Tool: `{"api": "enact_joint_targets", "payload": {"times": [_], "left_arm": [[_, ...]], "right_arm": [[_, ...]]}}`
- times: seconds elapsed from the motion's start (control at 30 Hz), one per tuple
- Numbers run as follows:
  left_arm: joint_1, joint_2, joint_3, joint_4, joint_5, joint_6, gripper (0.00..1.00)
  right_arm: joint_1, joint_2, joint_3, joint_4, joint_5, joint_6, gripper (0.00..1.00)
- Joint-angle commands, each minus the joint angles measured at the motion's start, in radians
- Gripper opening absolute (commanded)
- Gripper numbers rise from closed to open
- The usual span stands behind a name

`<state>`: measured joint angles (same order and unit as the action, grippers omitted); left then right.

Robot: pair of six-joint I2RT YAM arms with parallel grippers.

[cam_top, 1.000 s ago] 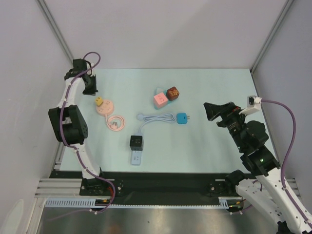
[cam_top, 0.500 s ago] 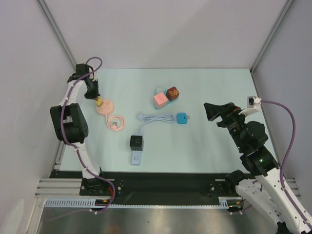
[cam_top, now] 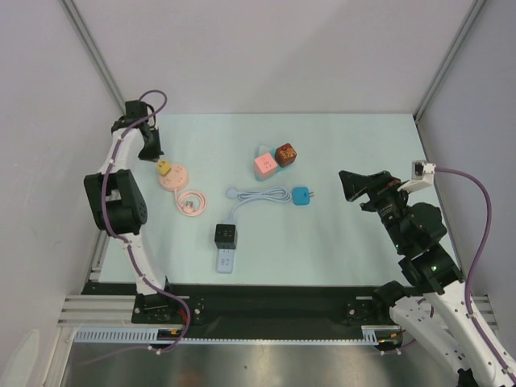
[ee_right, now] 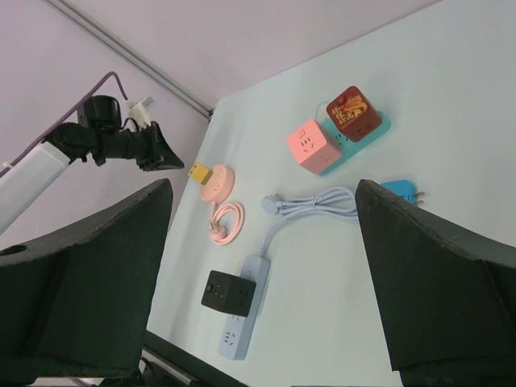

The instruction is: Insert the plug

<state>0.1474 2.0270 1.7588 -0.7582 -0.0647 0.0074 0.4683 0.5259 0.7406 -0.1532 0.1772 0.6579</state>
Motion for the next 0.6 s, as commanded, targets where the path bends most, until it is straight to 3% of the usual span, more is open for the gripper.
{"api": "enact_joint_targets", "payload": {"times": [0.0, 0.07, 0.1, 0.17, 0.2, 0.23, 0.33, 0.5, 0.53, 0.57], "left_arm": [[-0.009, -0.100, 0.120, -0.065, -0.063, -0.023, 0.15], [-0.023, -0.161, 0.131, -0.081, -0.032, -0.021, 0.27], [-0.026, -0.175, 0.128, -0.088, -0.008, -0.021, 0.41], [-0.045, -0.218, 0.120, -0.115, 0.055, -0.029, 0.53], [-0.055, -0.235, 0.084, -0.118, 0.137, -0.040, 0.68], [-0.092, -0.257, 0.059, -0.116, 0.169, -0.040, 0.99], [-0.207, -0.342, -0.036, -0.109, 0.161, -0.040, 1.00], [-0.370, -0.471, -0.163, -0.072, 0.146, -0.073, 1.00], [-0.400, -0.514, -0.183, -0.038, 0.184, -0.089, 1.00], [-0.408, -0.539, -0.208, -0.017, 0.222, -0.107, 1.00]], "right_arm": [[-0.005, -0.004, 0.025, 0.014, -0.007, -0.001, 1.00], [-0.005, -0.001, 0.028, 0.007, -0.010, 0.000, 1.00], [-0.003, 0.000, 0.029, 0.006, -0.013, 0.002, 1.00], [-0.005, 0.009, 0.026, -0.002, -0.025, 0.000, 1.00], [-0.005, 0.016, 0.028, -0.005, -0.033, -0.009, 1.00], [-0.005, 0.043, 0.037, -0.035, -0.035, -0.021, 1.00], [-0.007, 0.144, 0.121, -0.190, 0.036, -0.084, 1.00], [-0.025, 0.362, 0.198, -0.276, 0.018, -0.240, 0.98], [-0.042, 0.417, 0.236, -0.314, -0.011, -0.271, 0.95], [-0.051, 0.510, 0.255, -0.330, -0.027, -0.282, 0.86]]}}
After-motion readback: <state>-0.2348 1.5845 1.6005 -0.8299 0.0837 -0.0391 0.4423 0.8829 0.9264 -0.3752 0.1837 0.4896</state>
